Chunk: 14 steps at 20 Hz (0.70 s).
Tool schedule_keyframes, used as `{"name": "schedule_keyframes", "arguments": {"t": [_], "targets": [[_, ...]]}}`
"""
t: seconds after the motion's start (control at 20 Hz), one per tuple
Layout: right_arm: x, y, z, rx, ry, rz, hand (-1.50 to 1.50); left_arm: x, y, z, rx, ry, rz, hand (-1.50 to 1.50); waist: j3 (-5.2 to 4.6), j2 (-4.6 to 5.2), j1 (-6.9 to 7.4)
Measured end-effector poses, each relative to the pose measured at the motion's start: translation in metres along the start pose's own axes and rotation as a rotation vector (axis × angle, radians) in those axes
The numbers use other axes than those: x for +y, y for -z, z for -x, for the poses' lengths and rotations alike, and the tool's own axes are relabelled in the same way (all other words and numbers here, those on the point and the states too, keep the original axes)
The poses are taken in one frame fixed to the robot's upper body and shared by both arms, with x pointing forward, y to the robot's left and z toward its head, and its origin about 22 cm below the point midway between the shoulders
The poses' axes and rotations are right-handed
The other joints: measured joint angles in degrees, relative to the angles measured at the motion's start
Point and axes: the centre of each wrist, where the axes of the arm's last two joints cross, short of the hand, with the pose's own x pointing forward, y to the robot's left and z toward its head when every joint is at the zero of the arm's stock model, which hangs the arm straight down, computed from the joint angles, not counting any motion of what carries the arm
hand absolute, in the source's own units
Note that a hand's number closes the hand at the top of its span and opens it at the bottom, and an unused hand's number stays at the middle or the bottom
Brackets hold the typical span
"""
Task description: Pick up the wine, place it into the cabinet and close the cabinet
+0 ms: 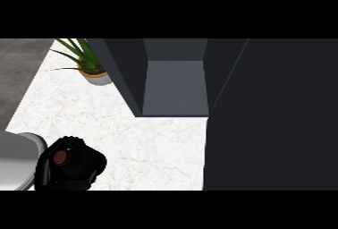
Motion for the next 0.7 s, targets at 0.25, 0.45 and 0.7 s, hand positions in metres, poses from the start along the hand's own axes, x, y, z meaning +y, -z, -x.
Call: {"name": "schedule_keyframes", "arguments": {"t": [0.25,0.45,0.7], "targets": [[-0.001,0.002,-0.003,0.009,-0.003,0.009,-1.50,-0.018,0.007,-0.033,-0.038,-0.076,0.037,1.50,0.02,-0.04,0.10],[-0.003,0.004,-0.003,-0.001,-0.002,0.012,-1.50,-0.035,0.013,-0.064,-0.032,-0.126,0.087,1.50,0.02,-0.01,0.15],[-0.001,0.002,0.000,-0.004,0.007,0.000,-1.50,-0.064,0.025,-0.095,-0.025,-0.131,0.121,1.50,0.02,0.05,-0.07]]}}
